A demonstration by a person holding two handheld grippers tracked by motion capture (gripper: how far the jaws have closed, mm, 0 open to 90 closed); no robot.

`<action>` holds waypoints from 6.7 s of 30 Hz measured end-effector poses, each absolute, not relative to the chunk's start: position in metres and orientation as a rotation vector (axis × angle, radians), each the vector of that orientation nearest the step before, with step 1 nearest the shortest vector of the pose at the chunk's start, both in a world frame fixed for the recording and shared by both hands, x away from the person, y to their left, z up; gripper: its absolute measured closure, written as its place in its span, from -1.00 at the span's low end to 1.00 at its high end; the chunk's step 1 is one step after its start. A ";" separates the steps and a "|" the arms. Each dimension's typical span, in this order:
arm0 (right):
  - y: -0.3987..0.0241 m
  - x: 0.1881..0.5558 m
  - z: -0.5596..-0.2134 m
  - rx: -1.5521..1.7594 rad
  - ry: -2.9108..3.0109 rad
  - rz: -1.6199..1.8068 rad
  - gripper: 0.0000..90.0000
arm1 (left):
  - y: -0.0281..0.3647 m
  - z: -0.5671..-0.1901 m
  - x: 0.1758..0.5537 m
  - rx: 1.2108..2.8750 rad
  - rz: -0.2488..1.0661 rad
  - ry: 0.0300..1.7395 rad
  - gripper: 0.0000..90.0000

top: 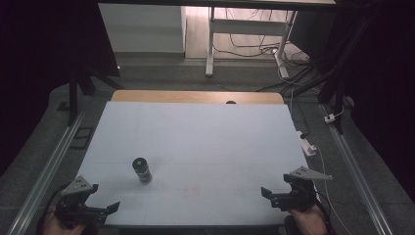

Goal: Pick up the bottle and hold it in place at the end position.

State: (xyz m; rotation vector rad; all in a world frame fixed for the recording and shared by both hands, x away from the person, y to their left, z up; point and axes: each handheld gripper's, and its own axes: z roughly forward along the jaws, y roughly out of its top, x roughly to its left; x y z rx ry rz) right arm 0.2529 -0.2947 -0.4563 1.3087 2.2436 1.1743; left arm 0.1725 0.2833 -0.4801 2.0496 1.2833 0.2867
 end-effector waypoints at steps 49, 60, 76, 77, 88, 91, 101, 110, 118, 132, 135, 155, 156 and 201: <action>-0.292 0.254 -0.458 1.294 2.296 1.151 -1.00 | 0.280 -0.477 0.179 2.003 0.308 1.259 -1.00; -0.293 0.254 -0.458 1.302 2.291 1.153 -1.00 | 0.272 -0.476 0.192 2.008 0.305 1.173 -1.00; -0.293 0.255 -0.458 1.302 2.294 1.149 -1.00 | 0.267 -0.484 0.214 1.944 0.287 1.139 -1.00; -0.293 0.255 -0.458 1.305 2.295 1.148 -1.00 | 0.266 -0.484 0.216 1.944 0.295 1.139 -1.00; -0.292 0.255 -0.458 1.302 2.302 1.142 -1.00 | 0.248 -0.489 0.233 2.016 0.375 1.189 -1.00; -0.292 0.256 -0.458 1.303 2.305 1.137 -1.00 | 0.245 -0.491 0.239 2.016 0.357 1.176 -1.00; -0.291 0.256 -0.459 1.301 2.308 1.134 -1.00 | 0.240 -0.501 0.257 2.061 0.295 1.150 -1.00; -0.291 0.256 -0.459 1.300 2.315 1.133 -1.00 | 0.231 -0.509 0.270 2.135 0.288 1.116 -0.82; -0.290 0.256 -0.459 1.298 2.321 1.129 -1.00 | 0.230 -0.509 0.272 2.160 0.280 1.103 -0.35; -0.290 0.256 -0.459 1.297 2.327 1.127 -1.00 | 0.229 -0.508 0.276 2.179 0.269 1.063 0.06; -0.290 0.256 -0.459 1.296 2.328 1.128 -1.00 | 0.227 -0.508 0.275 2.199 0.290 1.043 0.16; -0.290 0.256 -0.459 1.294 2.328 1.131 -1.00 | 0.221 -0.495 0.274 2.166 0.300 0.993 0.19; -0.290 0.256 -0.459 1.295 2.328 1.131 -1.00 | 0.220 -0.493 0.274 2.166 0.305 0.993 0.19; -0.291 0.258 -0.459 1.292 2.321 1.139 -1.00 | 0.120 -0.451 0.350 2.190 0.306 0.933 0.19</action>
